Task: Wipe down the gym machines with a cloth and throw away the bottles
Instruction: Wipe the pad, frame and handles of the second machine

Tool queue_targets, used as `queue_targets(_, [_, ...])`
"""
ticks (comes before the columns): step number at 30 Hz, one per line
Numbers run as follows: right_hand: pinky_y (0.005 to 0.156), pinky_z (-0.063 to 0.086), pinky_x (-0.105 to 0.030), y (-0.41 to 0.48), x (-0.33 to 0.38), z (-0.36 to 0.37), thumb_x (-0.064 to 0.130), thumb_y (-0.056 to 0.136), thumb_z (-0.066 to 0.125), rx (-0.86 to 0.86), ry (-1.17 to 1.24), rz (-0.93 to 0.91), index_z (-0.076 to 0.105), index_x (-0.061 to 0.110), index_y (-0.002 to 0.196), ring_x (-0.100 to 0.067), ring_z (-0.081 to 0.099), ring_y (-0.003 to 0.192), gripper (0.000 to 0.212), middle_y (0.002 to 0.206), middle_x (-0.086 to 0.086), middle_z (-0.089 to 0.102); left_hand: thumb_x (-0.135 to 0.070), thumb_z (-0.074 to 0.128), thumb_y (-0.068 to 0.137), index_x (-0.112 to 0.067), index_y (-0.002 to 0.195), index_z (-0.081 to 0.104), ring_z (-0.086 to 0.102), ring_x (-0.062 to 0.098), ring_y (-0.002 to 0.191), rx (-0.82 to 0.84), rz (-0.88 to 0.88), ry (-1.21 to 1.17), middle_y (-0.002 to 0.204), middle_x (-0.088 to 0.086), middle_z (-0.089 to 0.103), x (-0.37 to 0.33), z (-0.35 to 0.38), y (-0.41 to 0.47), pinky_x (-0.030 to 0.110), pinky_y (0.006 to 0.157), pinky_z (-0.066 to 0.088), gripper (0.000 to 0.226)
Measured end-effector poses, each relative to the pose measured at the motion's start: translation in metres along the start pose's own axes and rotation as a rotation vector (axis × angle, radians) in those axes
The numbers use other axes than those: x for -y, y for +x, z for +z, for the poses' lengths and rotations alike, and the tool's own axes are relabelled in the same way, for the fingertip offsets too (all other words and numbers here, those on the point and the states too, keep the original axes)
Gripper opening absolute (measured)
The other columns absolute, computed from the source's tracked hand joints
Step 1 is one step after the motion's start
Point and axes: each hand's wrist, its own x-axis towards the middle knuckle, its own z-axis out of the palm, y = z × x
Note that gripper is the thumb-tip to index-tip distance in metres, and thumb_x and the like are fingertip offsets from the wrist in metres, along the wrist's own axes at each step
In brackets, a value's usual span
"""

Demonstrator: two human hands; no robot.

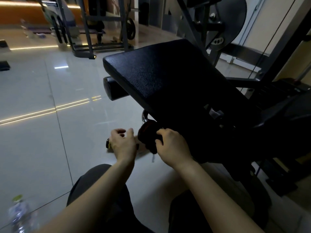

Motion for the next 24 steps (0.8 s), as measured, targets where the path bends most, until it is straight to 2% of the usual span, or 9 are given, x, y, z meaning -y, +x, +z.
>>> queue_targets(3, [0.079, 0.053, -0.032, 0.005, -0.004, -0.002, 0.018, 0.096, 0.050, -0.016, -0.004, -0.052, 0.068, 0.015, 0.116, -0.027, 0.063, 0.100, 0.027, 0.110, -0.008, 0.067, -0.041, 0.065, 0.095, -0.012, 0.088, 0.067, 0.066, 0.022, 0.073, 0.340, -0.054, -0.006, 0.078, 0.006, 0.069, -0.019, 0.016, -0.023, 0.035, 0.064, 0.052, 0.031])
queue_targets(5, [0.060, 0.041, -0.019, 0.007, -0.004, -0.010, 0.016, 0.094, 0.050, -0.078, 0.005, -0.052, 0.071, 0.017, 0.105, -0.023, 0.066, 0.088, 0.024, 0.096, -0.006, 0.070, -0.031, 0.064, 0.096, -0.005, 0.100, 0.067, 0.068, 0.026, 0.072, 0.459, -0.199, -0.076, 0.084, 0.014, 0.071, -0.026, 0.039, -0.026, 0.036, 0.062, 0.054, 0.027])
queue_targets(9, [0.057, 0.043, -0.029, 0.038, -0.016, -0.032, 0.021, 0.088, 0.051, -0.451, -0.002, 0.049, 0.066, 0.014, 0.083, -0.027, 0.064, 0.071, 0.018, 0.079, -0.006, 0.068, -0.044, 0.059, 0.074, -0.010, 0.116, 0.055, 0.071, 0.029, 0.086, 0.236, -0.251, -0.155, 0.101, 0.016, 0.070, -0.012, 0.078, -0.022, 0.049, 0.078, 0.063, 0.055])
queue_targets(11, [0.056, 0.042, -0.031, 0.055, -0.027, -0.028, 0.023, 0.089, 0.047, -0.477, -0.041, 0.097, 0.062, 0.014, 0.083, -0.028, 0.064, 0.071, 0.019, 0.079, -0.006, 0.067, -0.058, 0.055, 0.073, -0.013, 0.115, 0.054, 0.070, 0.027, 0.088, 0.178, -0.151, -0.173, 0.099, 0.013, 0.069, 0.003, 0.088, -0.020, 0.052, 0.080, 0.061, 0.061])
queue_targets(13, [0.055, 0.038, -0.030, 0.064, -0.034, -0.016, 0.025, 0.092, 0.044, -0.464, -0.096, 0.129, 0.059, 0.014, 0.086, -0.028, 0.065, 0.071, 0.019, 0.080, -0.007, 0.067, -0.072, 0.049, 0.079, -0.014, 0.113, 0.058, 0.070, 0.023, 0.088, 0.165, -0.095, -0.160, 0.097, 0.008, 0.070, -0.002, 0.086, -0.025, 0.044, 0.075, 0.060, 0.068])
queue_targets(16, [0.054, 0.035, -0.029, 0.068, -0.038, -0.007, 0.024, 0.092, 0.040, -0.466, -0.169, 0.093, 0.056, 0.014, 0.088, -0.027, 0.064, 0.069, 0.019, 0.079, -0.007, 0.065, -0.068, 0.038, 0.098, -0.014, 0.105, 0.063, 0.069, 0.022, 0.090, 0.102, -0.093, -0.188, 0.093, 0.005, 0.070, -0.001, 0.088, -0.018, 0.036, 0.072, 0.053, 0.060])
queue_targets(18, [0.054, 0.033, -0.028, 0.067, -0.039, -0.006, 0.023, 0.092, 0.042, -0.475, -0.174, 0.074, 0.054, 0.015, 0.088, -0.026, 0.063, 0.069, 0.016, 0.078, -0.005, 0.064, -0.069, 0.033, 0.100, -0.011, 0.105, 0.061, 0.067, 0.023, 0.090, 0.069, -0.230, -0.245, 0.096, 0.007, 0.068, -0.002, 0.089, -0.016, 0.036, 0.076, 0.055, 0.064])
queue_targets(21, [0.054, 0.031, -0.027, 0.065, -0.041, -0.006, 0.022, 0.092, 0.044, -0.491, -0.163, 0.063, 0.054, 0.015, 0.088, -0.024, 0.061, 0.068, 0.013, 0.079, -0.004, 0.063, -0.074, 0.038, 0.096, -0.012, 0.112, 0.059, 0.069, 0.021, 0.083, 0.151, -0.579, -0.581, 0.097, 0.006, 0.069, -0.004, 0.087, -0.017, 0.032, 0.068, 0.056, 0.067])
queue_targets(24, [0.056, 0.030, -0.027, 0.066, -0.042, -0.003, 0.023, 0.092, 0.040, -0.509, -0.130, 0.052, 0.055, 0.015, 0.089, -0.023, 0.061, 0.069, 0.018, 0.080, -0.004, 0.063, -0.077, 0.047, 0.090, -0.015, 0.121, 0.057, 0.073, 0.027, 0.093, 0.196, -0.631, -0.700, 0.110, 0.008, 0.073, 0.000, 0.085, -0.021, 0.042, 0.086, 0.061, 0.069])
